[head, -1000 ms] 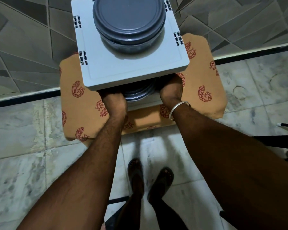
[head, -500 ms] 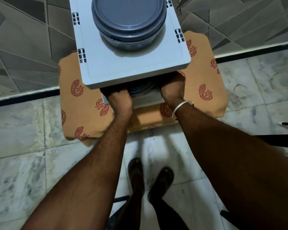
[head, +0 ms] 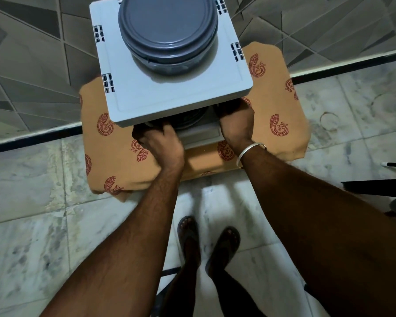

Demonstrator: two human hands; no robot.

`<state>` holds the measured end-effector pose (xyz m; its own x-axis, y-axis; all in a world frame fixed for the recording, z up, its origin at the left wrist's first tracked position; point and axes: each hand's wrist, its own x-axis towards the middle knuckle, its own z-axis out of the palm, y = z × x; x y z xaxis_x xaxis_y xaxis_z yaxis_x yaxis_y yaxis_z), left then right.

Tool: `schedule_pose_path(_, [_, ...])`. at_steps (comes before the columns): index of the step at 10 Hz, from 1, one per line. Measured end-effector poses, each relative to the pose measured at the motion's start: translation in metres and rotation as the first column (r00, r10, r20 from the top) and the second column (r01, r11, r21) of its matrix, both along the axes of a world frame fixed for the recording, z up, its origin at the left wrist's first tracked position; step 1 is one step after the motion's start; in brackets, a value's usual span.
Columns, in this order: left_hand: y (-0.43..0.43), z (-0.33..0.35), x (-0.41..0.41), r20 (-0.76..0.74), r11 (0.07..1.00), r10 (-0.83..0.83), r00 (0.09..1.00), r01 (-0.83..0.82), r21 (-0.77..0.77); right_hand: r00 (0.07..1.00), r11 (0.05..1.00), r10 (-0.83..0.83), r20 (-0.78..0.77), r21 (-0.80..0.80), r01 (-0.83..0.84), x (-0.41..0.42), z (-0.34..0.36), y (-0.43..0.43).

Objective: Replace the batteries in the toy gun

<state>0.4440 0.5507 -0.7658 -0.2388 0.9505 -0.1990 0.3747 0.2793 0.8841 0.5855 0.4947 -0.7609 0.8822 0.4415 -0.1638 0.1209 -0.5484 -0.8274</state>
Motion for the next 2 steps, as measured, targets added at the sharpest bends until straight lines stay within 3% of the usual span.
schedule_pose_path(1, [-0.031,0.037,0.009,-0.028,0.998,-0.002,1.000,0.003,0.068,0.997,1.000,-0.018,0.077,0.000,0.018,-0.001,0.013,-0.018])
schedule_pose_path(2, [-0.057,0.054,0.018,-0.008,0.992,-0.047,0.999,0.047,0.118,0.988,0.987,-0.118,0.098,0.117,0.107,-0.001,0.026,-0.045])
